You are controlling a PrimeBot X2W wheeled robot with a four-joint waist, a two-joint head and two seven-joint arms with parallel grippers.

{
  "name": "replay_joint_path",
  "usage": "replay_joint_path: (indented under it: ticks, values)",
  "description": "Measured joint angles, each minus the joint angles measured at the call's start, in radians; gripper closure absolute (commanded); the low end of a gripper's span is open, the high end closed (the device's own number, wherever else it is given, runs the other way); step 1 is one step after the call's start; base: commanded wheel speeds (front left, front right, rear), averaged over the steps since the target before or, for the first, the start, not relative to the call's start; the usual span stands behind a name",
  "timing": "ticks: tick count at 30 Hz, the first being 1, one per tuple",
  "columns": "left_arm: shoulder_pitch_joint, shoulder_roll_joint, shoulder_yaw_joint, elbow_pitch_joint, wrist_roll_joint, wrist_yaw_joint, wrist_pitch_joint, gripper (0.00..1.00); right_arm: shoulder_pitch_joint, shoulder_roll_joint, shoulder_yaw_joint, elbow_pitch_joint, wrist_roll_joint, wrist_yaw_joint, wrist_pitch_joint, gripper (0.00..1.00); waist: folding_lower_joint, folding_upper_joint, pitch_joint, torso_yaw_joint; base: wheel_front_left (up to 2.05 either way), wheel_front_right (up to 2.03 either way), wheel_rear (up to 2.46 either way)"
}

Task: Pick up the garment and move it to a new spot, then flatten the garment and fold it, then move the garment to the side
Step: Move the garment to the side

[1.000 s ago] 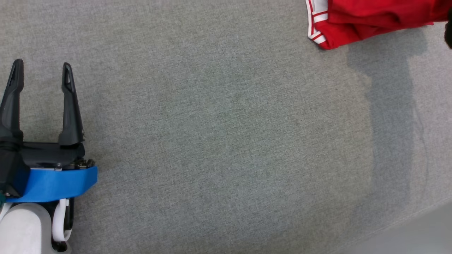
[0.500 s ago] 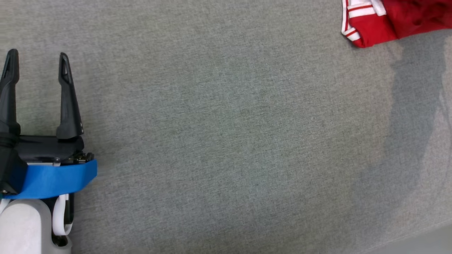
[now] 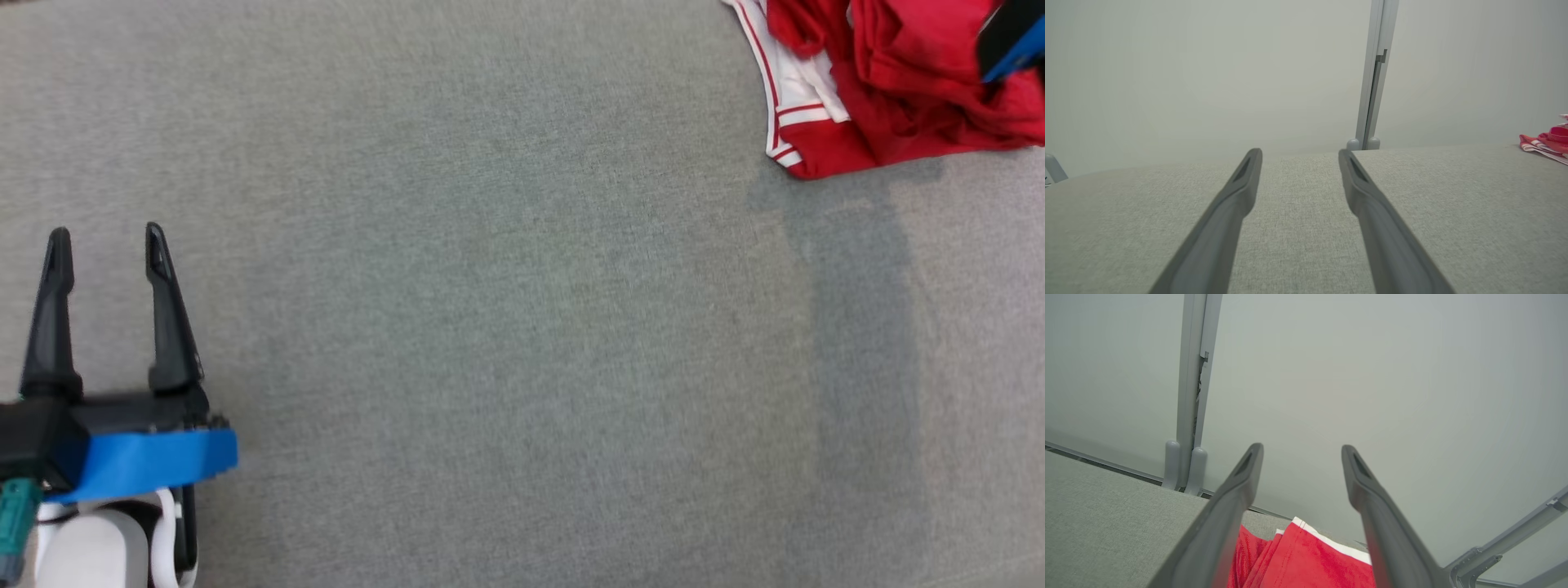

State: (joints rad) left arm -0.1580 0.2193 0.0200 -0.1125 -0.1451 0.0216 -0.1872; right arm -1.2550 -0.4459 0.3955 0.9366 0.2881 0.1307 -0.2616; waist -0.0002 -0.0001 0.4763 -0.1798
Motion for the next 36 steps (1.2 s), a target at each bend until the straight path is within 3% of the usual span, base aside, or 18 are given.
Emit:
replay_joint_path:
  ticks: [5, 13, 26, 36]
  values:
    - [0.047, -0.016, 0.001, 0.054, -0.022, 0.005, -0.019, 0.0, 0.217, 0.079, -0.088, -0.199, -0.029, 0.0, 0.0, 0.0, 0.0, 0.0, -0.092, 0.032, 0.0, 0.0, 0.0]
    - [0.105, -0.04, -0.008, 0.159, -0.049, -0.002, -0.044, 0.0, 0.569, 0.212, -0.186, -0.389, -0.067, 0.0, -0.001, 0.0, 0.0, -0.0001, -0.23, 0.079, 0.0, 0.0, 0.0]
    - [0.151, -0.059, -0.033, 0.267, -0.065, -0.012, -0.062, 0.0, 0.981, 0.304, -0.307, -0.58, -0.112, 0.0, -0.001, 0.0, 0.0, -0.0003, -0.36, 0.128, 0.0, 0.0, 0.0]
    - [0.178, -0.055, -0.054, 0.306, -0.057, -0.01, -0.061, 0.0, 1.132, 0.356, -0.374, -0.682, -0.166, 0.0, 0.025, 0.0, 0.0001, 0.0, -0.426, 0.149, 0.0, 0.0, 0.0]
